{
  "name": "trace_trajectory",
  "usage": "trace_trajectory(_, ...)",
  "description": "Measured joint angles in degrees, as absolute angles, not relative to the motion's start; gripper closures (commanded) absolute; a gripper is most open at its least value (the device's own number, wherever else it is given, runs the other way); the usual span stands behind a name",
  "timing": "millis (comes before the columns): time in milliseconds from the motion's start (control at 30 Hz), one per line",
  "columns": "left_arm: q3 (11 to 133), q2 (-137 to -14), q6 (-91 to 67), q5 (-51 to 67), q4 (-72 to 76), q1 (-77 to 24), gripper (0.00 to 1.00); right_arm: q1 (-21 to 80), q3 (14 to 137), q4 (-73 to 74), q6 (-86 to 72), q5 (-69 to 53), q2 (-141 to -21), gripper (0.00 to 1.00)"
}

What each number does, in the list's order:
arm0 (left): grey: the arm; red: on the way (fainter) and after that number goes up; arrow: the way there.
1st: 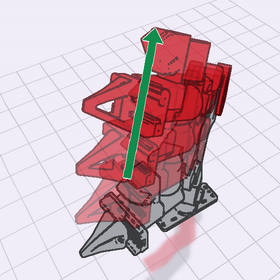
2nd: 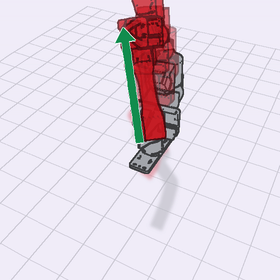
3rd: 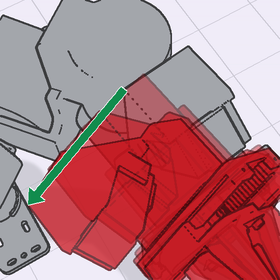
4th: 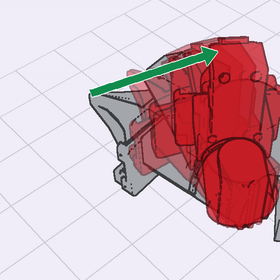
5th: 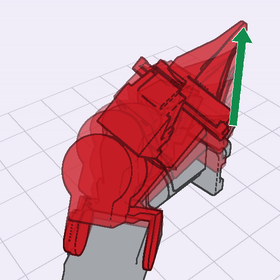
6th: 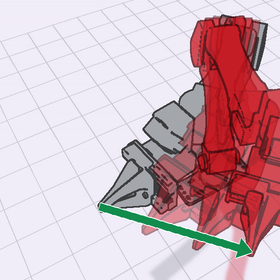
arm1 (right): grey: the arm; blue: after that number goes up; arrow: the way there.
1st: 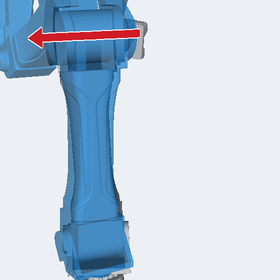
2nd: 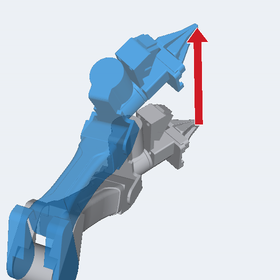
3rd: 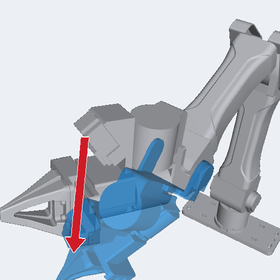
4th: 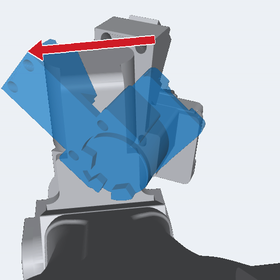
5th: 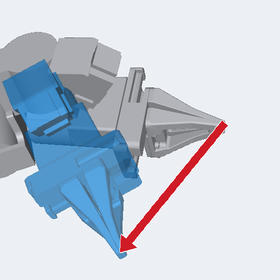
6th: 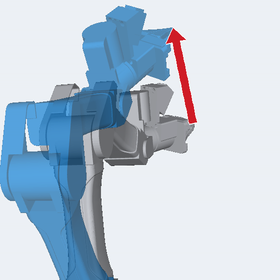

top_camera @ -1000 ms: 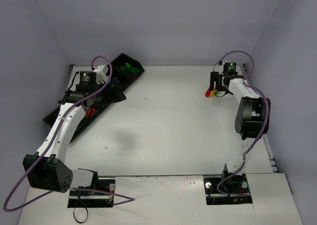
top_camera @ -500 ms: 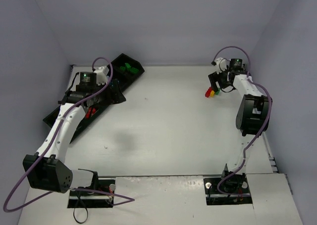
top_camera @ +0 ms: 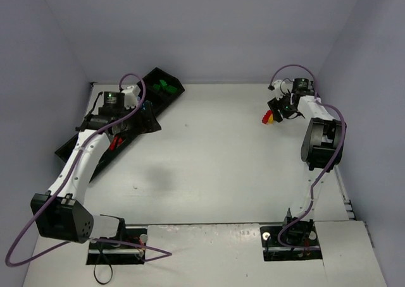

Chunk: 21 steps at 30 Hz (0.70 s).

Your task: Sort the legos into containers by color

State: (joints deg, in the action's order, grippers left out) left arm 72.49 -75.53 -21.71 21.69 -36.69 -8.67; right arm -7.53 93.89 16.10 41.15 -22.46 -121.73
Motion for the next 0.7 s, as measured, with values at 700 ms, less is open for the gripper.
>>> trace_trajectory(700, 72.5, -79.1, -21.1, 23.2, -37.4, -8.7, 0.20, -7.4, 95.7, 18.4, 46.6, -26.5, -123.8, 0.09)
